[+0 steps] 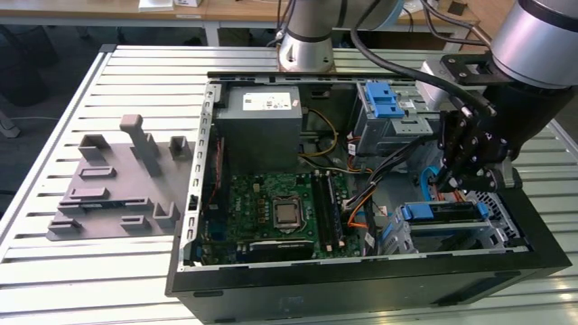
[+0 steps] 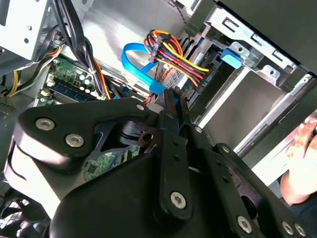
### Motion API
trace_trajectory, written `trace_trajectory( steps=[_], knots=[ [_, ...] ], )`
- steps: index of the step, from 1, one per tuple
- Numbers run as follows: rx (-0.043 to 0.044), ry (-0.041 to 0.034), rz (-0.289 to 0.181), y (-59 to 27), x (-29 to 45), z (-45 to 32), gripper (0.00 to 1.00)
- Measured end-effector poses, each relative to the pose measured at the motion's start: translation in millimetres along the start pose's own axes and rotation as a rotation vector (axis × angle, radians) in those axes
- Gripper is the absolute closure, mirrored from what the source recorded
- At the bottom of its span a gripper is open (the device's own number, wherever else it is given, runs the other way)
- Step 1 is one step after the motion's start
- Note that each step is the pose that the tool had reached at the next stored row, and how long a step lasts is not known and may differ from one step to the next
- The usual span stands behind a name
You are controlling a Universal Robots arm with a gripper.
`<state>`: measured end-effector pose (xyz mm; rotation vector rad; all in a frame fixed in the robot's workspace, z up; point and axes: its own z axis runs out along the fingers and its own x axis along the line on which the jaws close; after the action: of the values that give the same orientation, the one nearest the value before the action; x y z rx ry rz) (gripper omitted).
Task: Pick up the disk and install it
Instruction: 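Insert the second disk wire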
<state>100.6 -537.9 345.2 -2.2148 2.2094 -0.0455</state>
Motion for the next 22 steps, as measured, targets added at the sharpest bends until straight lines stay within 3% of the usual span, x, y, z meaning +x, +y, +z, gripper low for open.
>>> trace_trajectory(
  steps=[14, 22],
  knots=[
    [0.0010, -0.0009, -0.001, 0.2, 0.7, 1.4, 0.84],
    [0.0010, -0.0058, 0.000, 1.8, 10.4, 3.4, 0.84]
  ],
)
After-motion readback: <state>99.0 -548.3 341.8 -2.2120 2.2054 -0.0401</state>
